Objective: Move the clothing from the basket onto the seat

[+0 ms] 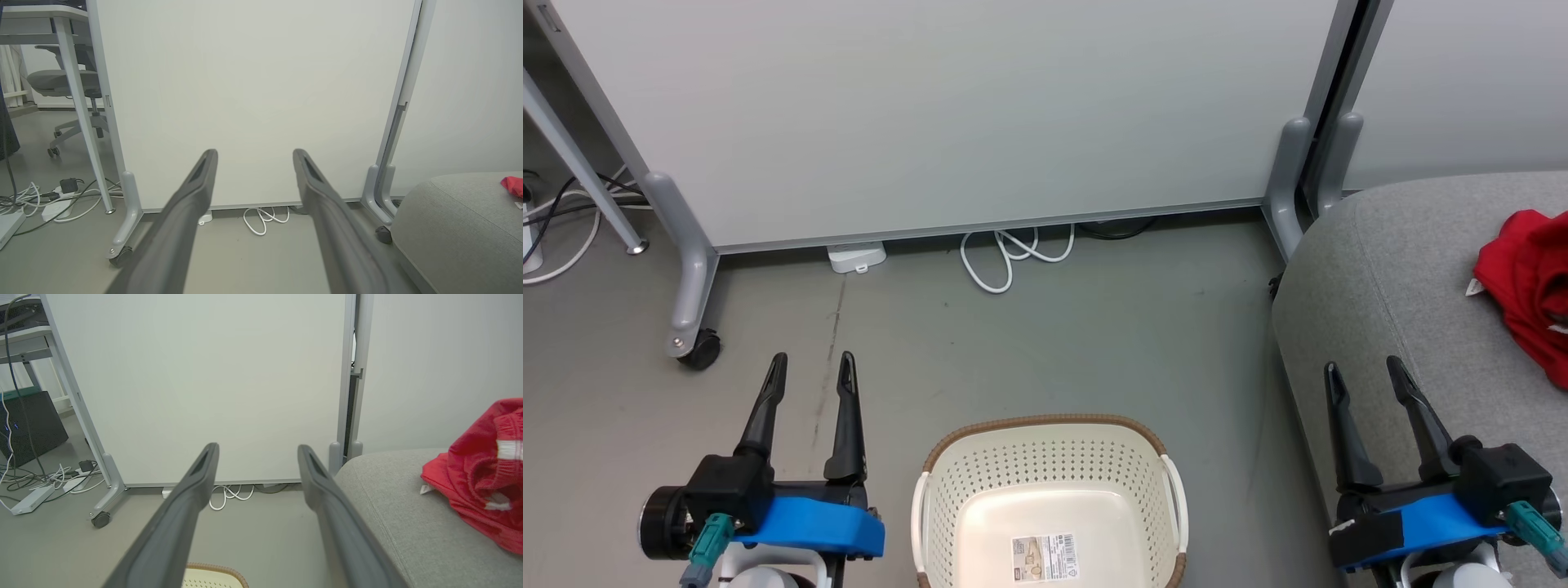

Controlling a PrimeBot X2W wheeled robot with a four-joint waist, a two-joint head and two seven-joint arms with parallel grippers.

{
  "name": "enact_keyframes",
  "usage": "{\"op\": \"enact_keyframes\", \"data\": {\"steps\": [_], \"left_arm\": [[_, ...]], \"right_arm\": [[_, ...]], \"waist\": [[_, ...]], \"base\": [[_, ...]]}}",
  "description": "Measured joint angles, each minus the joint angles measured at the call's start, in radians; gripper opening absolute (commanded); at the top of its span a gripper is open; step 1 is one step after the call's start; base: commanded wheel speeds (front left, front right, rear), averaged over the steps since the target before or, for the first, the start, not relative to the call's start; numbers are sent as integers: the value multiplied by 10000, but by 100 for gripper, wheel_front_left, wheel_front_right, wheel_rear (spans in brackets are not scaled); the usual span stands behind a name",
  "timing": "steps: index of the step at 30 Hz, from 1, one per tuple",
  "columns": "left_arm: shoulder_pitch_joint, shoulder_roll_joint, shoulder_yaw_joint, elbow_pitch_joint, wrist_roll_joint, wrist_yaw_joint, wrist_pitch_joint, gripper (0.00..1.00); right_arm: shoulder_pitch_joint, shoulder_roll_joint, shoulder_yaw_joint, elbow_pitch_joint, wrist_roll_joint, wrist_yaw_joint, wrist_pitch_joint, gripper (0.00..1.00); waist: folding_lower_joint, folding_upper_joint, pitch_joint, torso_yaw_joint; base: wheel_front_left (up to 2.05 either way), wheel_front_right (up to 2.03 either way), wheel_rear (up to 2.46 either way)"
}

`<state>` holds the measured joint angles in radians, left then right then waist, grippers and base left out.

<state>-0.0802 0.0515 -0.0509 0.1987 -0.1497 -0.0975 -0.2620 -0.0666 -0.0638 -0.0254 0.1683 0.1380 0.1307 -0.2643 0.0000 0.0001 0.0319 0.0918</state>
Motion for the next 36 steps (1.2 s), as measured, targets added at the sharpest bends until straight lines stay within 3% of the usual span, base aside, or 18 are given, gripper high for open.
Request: {"op": "enact_keyframes", "data": {"steps": [14,15,21,36], "left_arm": [[18,-4,-67,150,2,40,0,100],[25,-4,-69,176,0,40,6,0],[494,-13,-65,700,-44,40,67,0],[523,-19,219,744,-2823,-4,790,0]], "right_arm": [[36,48,-48,230,50,0,0,100],[39,50,-40,265,52,0,0,0],[209,77,-36,813,81,0,48,0],[229,86,-184,871,2869,0,780,0]], "waist": [[1,0,-28,159],[0,0,-26,164],[0,0,-29,162],[0,0,-60,30]], "base": [[0,0,0],[0,0,0],[0,0,0],[0,0,0]]}}
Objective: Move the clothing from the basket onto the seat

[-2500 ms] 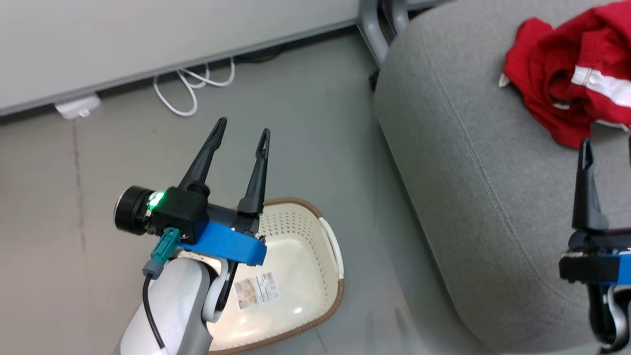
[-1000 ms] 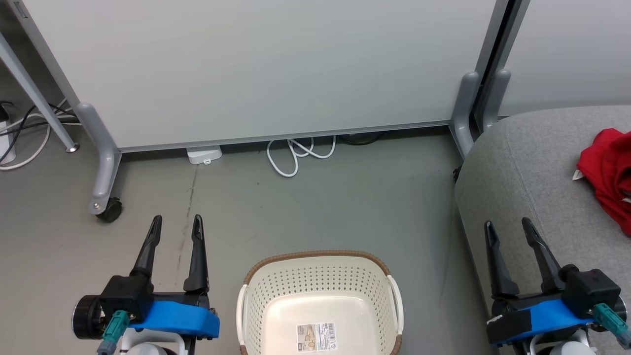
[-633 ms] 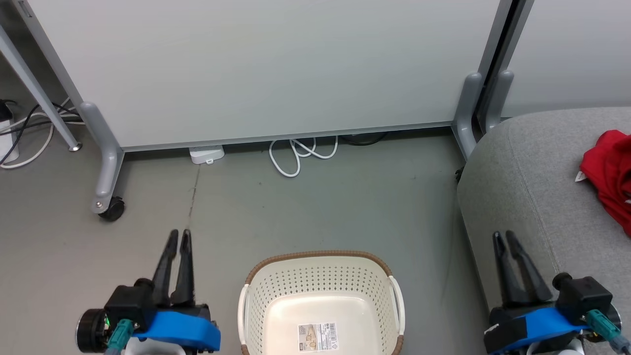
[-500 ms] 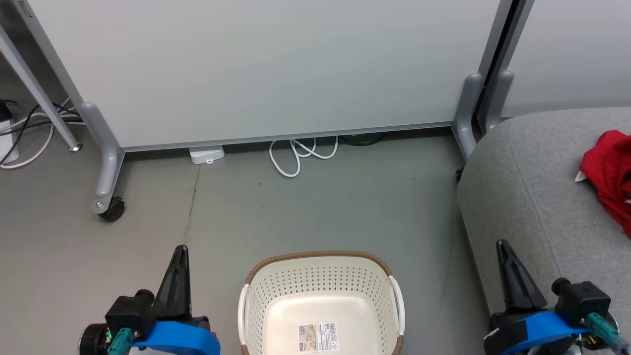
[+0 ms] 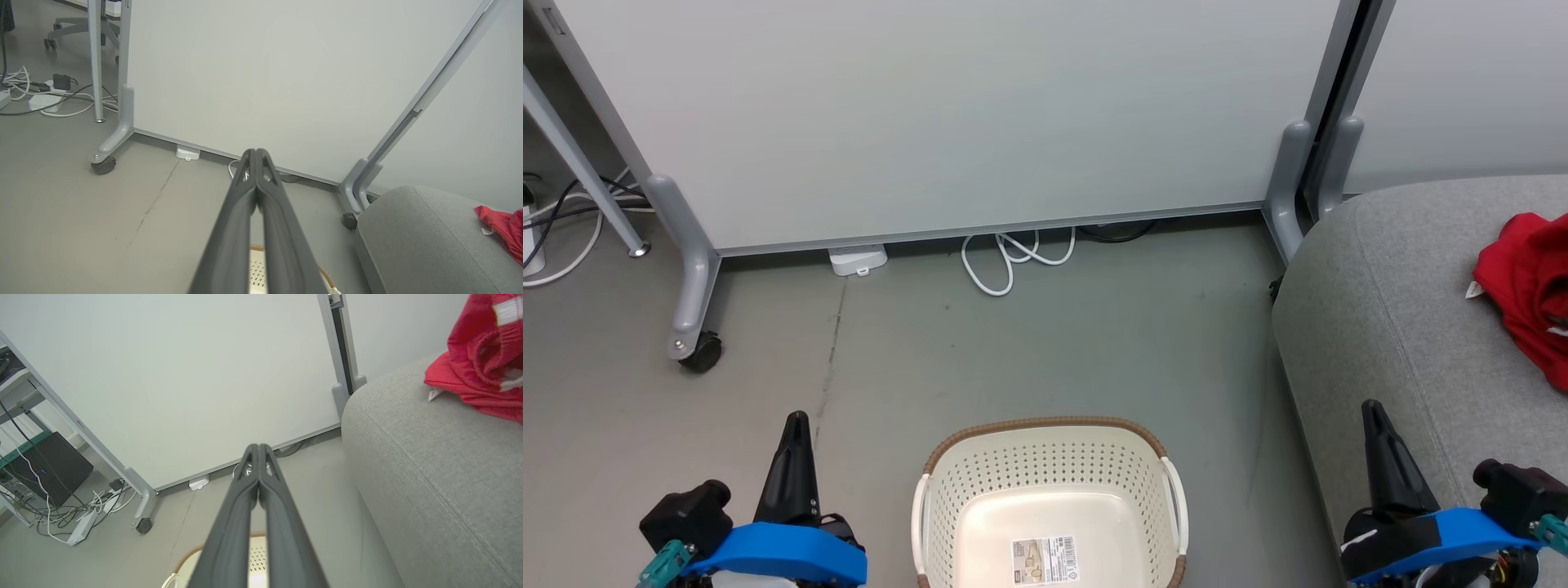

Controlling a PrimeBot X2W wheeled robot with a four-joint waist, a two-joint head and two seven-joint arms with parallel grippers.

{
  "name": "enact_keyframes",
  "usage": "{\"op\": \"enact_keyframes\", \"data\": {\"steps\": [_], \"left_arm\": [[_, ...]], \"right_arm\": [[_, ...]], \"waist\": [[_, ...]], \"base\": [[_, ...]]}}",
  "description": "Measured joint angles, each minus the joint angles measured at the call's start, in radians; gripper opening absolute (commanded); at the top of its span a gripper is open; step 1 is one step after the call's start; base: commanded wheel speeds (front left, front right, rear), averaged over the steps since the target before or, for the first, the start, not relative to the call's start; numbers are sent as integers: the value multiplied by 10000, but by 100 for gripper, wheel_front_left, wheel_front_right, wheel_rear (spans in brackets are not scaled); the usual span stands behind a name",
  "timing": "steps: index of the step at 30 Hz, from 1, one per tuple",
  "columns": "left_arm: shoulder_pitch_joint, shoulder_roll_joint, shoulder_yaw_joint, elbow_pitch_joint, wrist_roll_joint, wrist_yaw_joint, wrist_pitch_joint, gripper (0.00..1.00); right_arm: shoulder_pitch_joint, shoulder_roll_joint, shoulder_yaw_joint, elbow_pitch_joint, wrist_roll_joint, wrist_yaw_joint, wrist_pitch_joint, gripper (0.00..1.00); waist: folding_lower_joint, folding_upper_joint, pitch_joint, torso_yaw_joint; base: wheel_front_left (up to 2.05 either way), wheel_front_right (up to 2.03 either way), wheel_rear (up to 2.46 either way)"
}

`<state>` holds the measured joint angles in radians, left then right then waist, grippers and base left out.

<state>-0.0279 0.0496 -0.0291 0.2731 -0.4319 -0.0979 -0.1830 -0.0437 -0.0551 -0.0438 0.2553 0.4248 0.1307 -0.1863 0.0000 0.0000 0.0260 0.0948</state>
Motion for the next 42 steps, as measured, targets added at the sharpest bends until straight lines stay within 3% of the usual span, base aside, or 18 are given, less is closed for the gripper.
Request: {"op": "enact_keyframes", "data": {"steps": [21,42], "left_arm": [[-183,-4,416,-65,-3294,-84,826,0],[-360,-4,727,-128,-5917,-138,1480,0]], "right_arm": [[-94,10,-198,-29,3287,0,803,0],[-240,19,-347,-42,5937,-2,1501,0]], "waist": [[0,0,-43,-181],[0,0,-86,-360]], "base": [[0,0,0],[0,0,0]]}}
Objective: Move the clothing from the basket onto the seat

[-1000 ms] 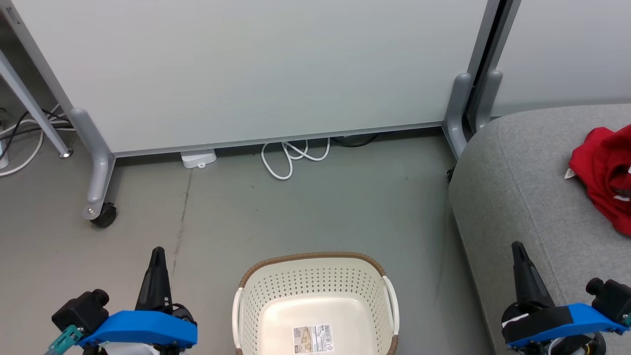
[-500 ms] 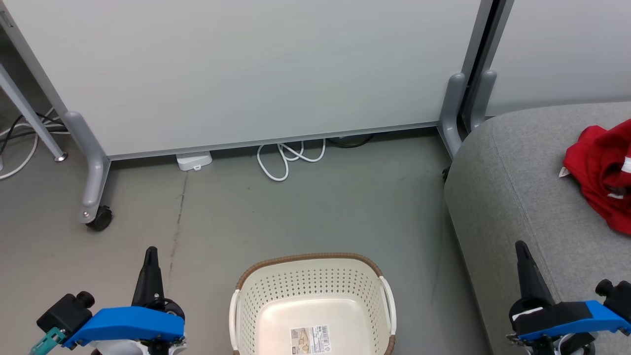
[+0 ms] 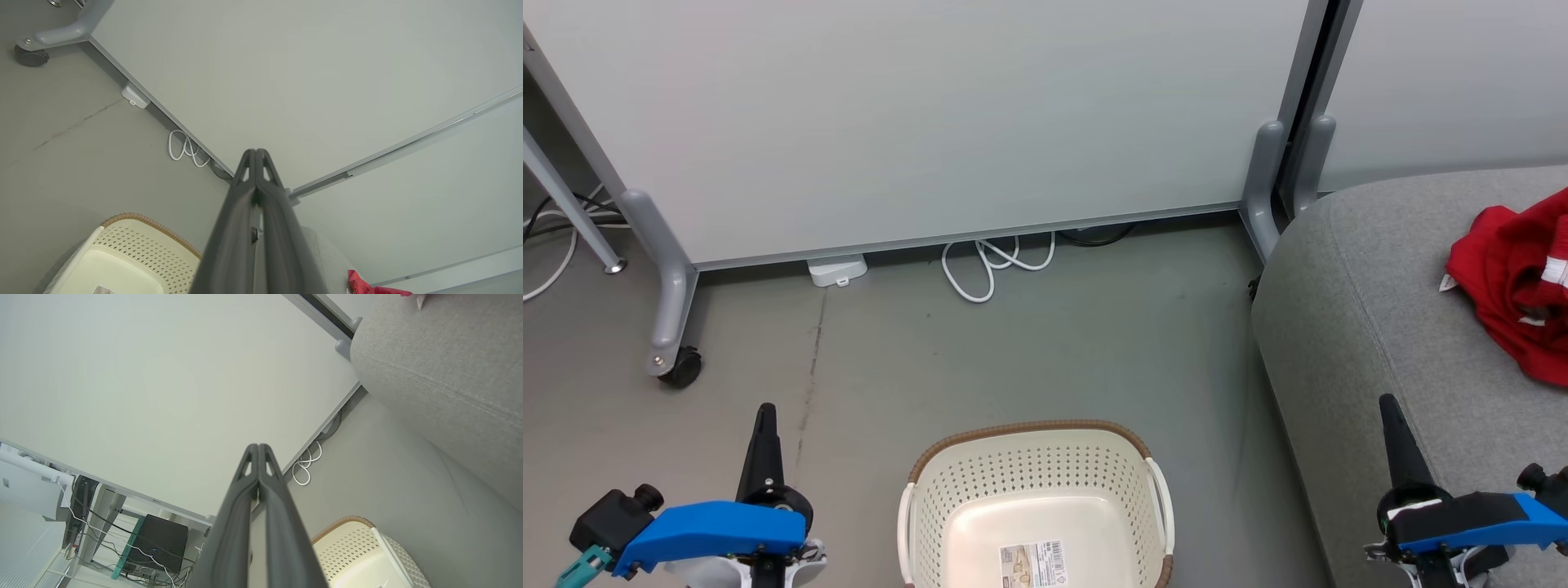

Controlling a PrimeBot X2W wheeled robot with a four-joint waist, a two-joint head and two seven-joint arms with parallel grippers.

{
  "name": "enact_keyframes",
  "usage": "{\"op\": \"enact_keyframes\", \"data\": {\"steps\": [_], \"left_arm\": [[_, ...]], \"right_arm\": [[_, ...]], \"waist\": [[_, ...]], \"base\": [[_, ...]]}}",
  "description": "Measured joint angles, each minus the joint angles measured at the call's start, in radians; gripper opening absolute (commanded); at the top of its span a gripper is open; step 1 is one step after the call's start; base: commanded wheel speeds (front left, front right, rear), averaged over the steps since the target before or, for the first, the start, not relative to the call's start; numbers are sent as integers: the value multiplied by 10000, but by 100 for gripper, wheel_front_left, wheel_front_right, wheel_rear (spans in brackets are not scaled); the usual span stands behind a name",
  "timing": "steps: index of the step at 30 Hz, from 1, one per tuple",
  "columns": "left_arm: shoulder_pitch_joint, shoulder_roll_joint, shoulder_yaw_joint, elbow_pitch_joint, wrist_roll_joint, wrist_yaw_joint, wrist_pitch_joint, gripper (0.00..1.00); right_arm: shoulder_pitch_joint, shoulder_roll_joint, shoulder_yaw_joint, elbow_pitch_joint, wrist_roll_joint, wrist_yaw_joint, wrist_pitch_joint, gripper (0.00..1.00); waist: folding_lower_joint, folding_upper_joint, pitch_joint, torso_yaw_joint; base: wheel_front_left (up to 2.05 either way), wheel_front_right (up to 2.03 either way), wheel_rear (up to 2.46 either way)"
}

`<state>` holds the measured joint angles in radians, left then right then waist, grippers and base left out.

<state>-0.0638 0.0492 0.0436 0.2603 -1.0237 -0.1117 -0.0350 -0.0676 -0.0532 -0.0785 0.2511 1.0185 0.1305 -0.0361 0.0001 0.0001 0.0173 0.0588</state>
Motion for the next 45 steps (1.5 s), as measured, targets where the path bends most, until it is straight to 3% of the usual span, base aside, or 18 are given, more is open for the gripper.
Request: {"op": "enact_keyframes", "data": {"steps": [45], "left_arm": [[-270,4,499,-92,-4332,-121,1114,0]], "right_arm": [[-257,13,-265,-38,4368,0,1126,0]], "waist": [[-1,0,-97,-402]], "base": [[0,0,0]]}}
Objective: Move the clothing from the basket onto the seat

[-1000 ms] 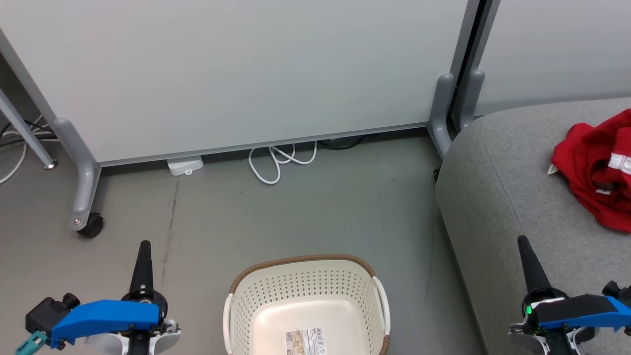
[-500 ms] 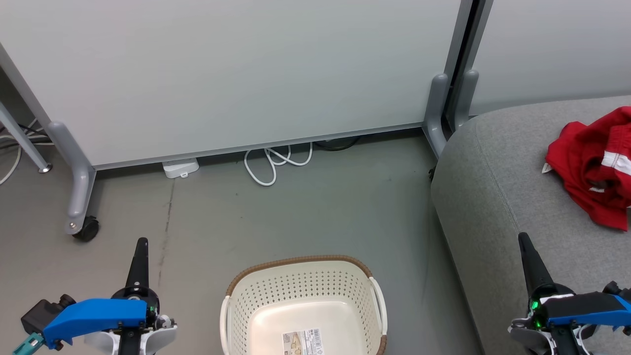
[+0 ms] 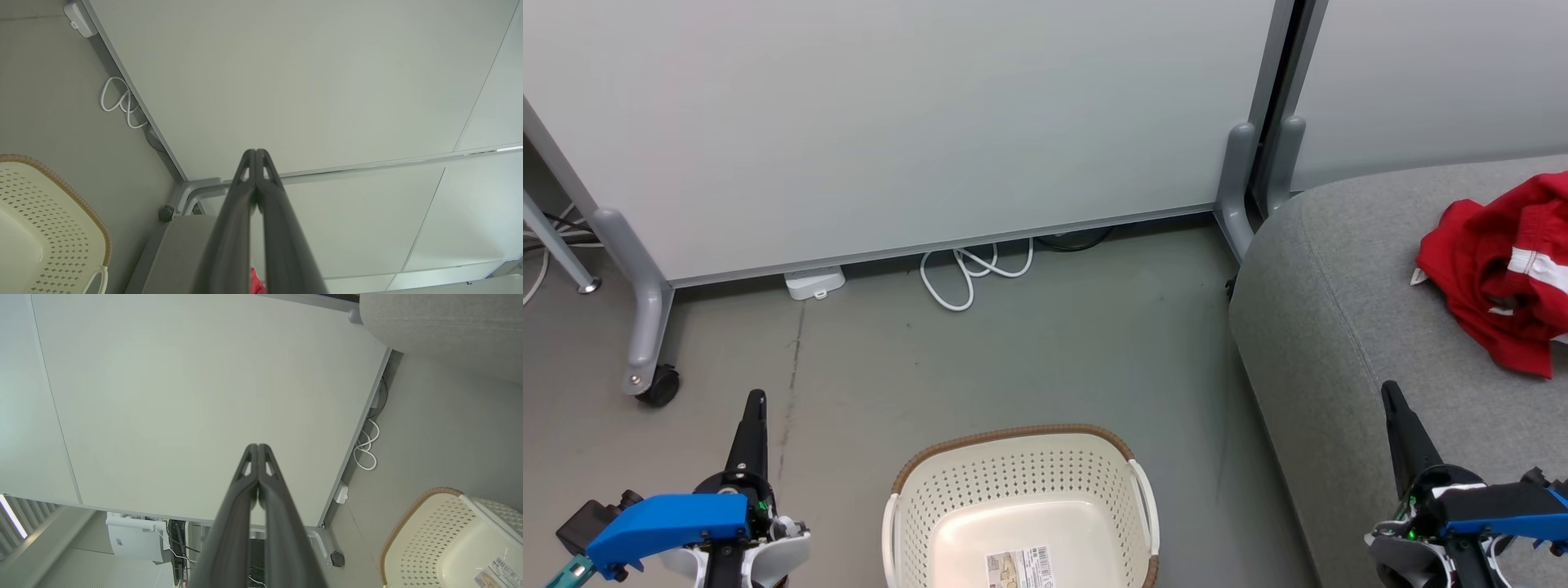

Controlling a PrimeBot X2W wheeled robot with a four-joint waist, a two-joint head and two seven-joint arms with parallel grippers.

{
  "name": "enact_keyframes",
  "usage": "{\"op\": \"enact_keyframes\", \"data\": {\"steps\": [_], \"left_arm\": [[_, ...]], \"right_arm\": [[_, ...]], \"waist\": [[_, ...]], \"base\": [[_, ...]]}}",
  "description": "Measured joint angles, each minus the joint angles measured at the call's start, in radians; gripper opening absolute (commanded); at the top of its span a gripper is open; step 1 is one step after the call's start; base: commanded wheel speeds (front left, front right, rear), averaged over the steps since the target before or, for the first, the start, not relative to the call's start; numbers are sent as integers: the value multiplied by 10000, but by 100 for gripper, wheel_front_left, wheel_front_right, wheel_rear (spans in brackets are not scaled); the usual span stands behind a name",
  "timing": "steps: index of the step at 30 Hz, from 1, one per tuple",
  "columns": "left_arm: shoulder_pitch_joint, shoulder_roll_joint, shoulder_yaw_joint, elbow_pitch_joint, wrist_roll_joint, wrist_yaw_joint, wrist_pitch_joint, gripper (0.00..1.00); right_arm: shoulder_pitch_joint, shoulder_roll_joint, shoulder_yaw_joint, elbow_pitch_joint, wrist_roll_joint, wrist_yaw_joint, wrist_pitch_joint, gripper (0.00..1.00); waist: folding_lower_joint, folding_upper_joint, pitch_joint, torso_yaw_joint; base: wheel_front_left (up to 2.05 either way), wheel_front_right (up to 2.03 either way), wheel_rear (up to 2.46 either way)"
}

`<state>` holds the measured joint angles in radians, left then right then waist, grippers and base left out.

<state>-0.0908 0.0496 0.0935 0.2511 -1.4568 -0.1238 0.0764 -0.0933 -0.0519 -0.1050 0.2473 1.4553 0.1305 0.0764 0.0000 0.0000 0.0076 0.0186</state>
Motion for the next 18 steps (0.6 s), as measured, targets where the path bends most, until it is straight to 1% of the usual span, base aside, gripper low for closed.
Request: {"op": "enact_keyframes", "data": {"steps": [18], "left_arm": [[-97,2,174,-29,-1281,-21,322,0]], "right_arm": [[-71,2,-71,-8,1283,0,326,0]], "waist": [[0,0,-37,-153]], "base": [[0,0,0]]}}
